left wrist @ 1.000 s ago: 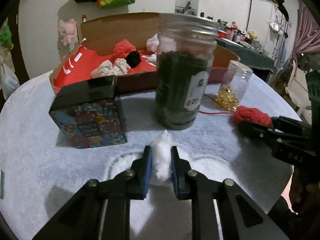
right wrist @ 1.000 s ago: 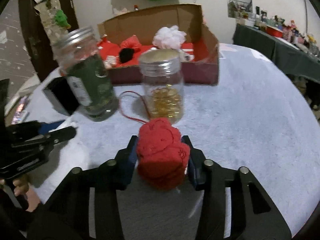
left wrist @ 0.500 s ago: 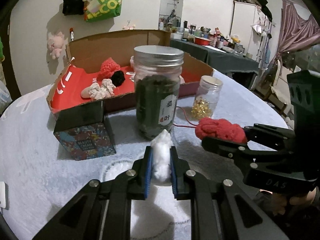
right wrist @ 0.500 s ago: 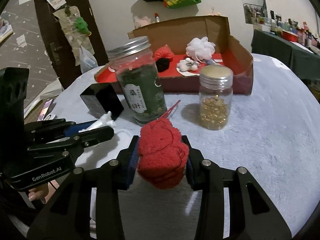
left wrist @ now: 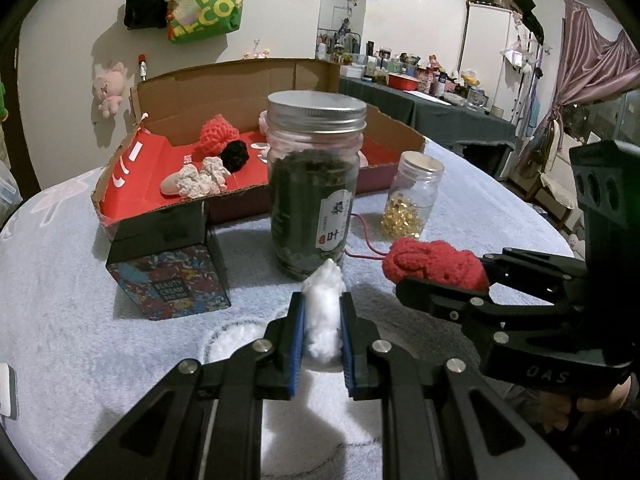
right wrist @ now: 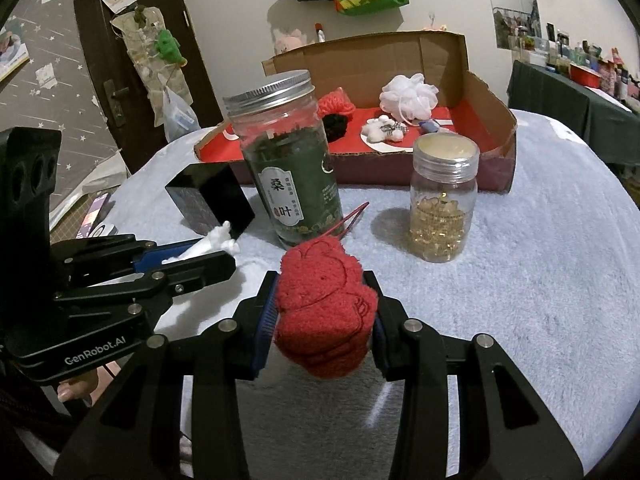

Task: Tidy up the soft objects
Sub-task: 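Lift and carry the white cloth and red knit toy over into the box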

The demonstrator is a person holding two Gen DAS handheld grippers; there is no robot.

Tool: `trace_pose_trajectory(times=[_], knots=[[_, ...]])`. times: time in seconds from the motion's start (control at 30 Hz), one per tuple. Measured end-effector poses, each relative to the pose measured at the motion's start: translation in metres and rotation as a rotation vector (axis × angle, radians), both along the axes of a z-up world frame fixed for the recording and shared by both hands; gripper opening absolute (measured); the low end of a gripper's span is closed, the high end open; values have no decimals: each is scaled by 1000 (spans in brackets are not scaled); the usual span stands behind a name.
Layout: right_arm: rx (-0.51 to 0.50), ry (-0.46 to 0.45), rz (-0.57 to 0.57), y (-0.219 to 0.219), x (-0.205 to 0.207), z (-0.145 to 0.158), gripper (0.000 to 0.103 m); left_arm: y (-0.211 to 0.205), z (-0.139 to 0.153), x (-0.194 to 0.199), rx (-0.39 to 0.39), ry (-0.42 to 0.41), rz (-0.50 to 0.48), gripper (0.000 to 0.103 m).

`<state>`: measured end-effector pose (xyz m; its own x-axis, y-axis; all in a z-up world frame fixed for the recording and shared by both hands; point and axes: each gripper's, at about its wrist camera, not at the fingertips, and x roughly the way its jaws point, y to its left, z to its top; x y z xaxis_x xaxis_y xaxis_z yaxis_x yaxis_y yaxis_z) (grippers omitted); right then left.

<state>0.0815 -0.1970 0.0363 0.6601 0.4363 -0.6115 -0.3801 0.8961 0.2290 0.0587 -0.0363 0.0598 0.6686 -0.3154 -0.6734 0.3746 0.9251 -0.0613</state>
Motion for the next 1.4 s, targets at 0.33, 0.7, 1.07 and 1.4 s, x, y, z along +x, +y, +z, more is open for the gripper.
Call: trace_pose_trajectory(times=[0.33, 0.7, 1.07, 1.4], knots=[[3, 13, -12, -9, 3, -3, 38, 8, -2, -2, -9, 13, 24, 17], [50, 53, -87, -48, 9, -10, 39, 52, -6, -4, 4, 20, 118, 17], [132, 122, -143, -93, 26, -13, 39, 95, -12, 4, 32, 41, 202, 17], [120, 123, -110, -109, 46, -4, 39, 127, -13, 23, 30, 41, 195, 17]])
